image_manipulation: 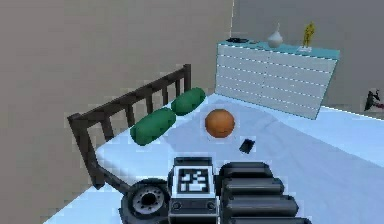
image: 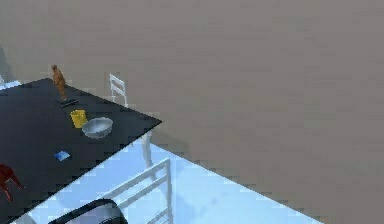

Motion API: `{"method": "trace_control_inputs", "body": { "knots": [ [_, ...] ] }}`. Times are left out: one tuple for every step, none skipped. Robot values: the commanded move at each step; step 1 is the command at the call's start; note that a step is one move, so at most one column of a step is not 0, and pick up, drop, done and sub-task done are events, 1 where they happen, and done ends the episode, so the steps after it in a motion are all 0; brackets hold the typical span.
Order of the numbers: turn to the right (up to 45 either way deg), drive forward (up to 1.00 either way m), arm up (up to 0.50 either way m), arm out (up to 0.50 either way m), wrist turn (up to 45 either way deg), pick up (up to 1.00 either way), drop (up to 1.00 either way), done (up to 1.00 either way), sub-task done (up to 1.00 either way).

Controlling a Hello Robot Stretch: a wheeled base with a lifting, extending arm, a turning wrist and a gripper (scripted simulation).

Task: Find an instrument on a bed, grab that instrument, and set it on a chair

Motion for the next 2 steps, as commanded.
{"method": "trace_control_inputs", "body": {
  "knots": [
    [0.0, 0.3, 0.0, 0.0, 0.0, 0.0, 0.0, 0.0, 0.0],
    [-45.0, 0.0, 0.0, 0.0, 0.0, 0.0, 0.0, 0.0, 0.0]
  ]
}}
